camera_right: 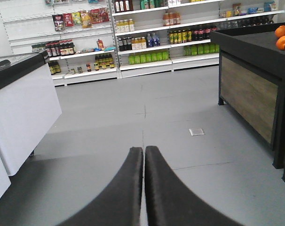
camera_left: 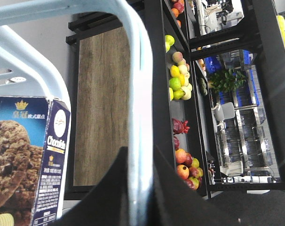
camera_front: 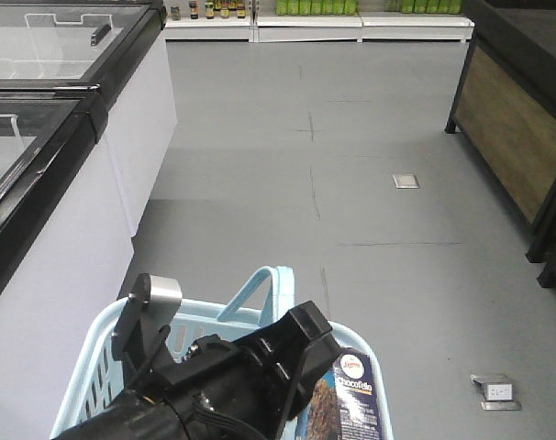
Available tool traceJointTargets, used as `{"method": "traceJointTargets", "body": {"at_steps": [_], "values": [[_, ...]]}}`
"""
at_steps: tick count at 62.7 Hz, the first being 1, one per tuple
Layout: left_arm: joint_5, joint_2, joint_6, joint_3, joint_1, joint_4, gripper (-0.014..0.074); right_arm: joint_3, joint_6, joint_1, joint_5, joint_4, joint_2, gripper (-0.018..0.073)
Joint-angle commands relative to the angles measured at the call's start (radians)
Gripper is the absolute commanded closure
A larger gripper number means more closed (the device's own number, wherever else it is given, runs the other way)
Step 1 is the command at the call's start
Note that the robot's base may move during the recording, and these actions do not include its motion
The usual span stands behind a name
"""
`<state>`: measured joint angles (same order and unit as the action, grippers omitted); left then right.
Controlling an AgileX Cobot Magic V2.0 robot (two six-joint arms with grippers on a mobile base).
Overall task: Left arm holds basket, right arm returns cookies
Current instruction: 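Lower the held basket to hang low in front of the base, then drive forward toward the drink shelves holding the basket in the left gripper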
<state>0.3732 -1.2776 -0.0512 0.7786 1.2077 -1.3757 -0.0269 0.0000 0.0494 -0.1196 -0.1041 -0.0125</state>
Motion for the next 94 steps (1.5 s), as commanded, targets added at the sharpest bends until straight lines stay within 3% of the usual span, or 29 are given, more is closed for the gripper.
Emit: {"method": "traceJointTargets", "body": {"at_steps": [1, 94], "values": [[0.033, 0.040, -0.001, 0.029, 0.010, 0.042, 0.0603, -0.004, 0.000, 0.004, 0.073, 0.001, -0.016, 0.0568], [0.027, 0.040, -0.001, 0.029, 0.010, 0.042, 0.0603, -0.004, 0.000, 0.004, 0.073, 0.001, -0.016, 0.0568]]}}
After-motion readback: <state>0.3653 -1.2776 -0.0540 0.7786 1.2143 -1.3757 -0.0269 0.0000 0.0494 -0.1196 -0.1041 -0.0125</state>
